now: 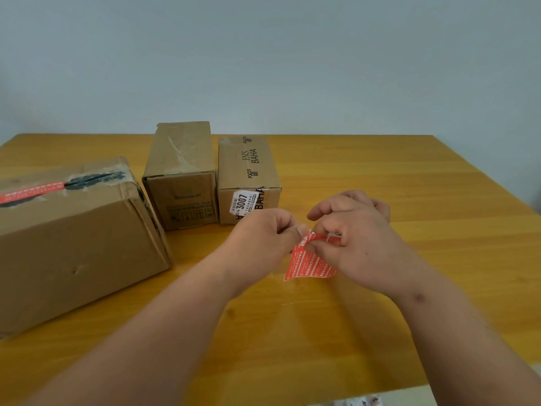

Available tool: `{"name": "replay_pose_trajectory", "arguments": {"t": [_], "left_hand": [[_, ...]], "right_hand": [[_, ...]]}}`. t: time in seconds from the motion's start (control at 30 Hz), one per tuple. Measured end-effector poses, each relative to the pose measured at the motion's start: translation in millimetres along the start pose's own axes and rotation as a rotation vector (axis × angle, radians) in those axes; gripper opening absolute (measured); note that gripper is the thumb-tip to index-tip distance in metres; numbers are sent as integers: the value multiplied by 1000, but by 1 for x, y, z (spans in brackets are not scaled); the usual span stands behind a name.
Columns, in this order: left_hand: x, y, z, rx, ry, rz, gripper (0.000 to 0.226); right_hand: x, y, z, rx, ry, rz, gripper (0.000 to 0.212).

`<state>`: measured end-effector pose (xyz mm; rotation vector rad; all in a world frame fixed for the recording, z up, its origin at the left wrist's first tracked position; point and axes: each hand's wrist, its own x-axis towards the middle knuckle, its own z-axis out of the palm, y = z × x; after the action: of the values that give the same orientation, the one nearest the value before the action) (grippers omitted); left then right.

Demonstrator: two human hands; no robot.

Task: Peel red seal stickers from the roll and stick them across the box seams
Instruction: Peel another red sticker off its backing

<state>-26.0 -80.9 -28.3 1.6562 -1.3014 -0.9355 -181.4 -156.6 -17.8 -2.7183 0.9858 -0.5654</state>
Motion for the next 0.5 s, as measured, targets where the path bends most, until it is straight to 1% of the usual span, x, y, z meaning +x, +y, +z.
{"name": "replay_pose_trajectory", "arguments": {"t": [0.03, 0.1, 0.2, 0.37, 0.5], "left_hand": [[-1, 0, 0, -11, -8, 7, 32], [-2, 0, -2, -4, -21, 20, 26], [-1, -1, -4, 4, -31, 23, 19], [-1, 1, -2, 18, -29, -15, 25], [2, -1, 0, -37, -24, -54, 26]], "right_hand": [[0, 1, 1, 7, -1, -1, 9], [0, 2, 1, 21, 5, -9, 14], [-1, 3, 2, 17, 9, -9, 11], [-1, 4, 4, 24, 27, -39, 14], [-1, 5, 5, 5, 58, -57, 14]]}}
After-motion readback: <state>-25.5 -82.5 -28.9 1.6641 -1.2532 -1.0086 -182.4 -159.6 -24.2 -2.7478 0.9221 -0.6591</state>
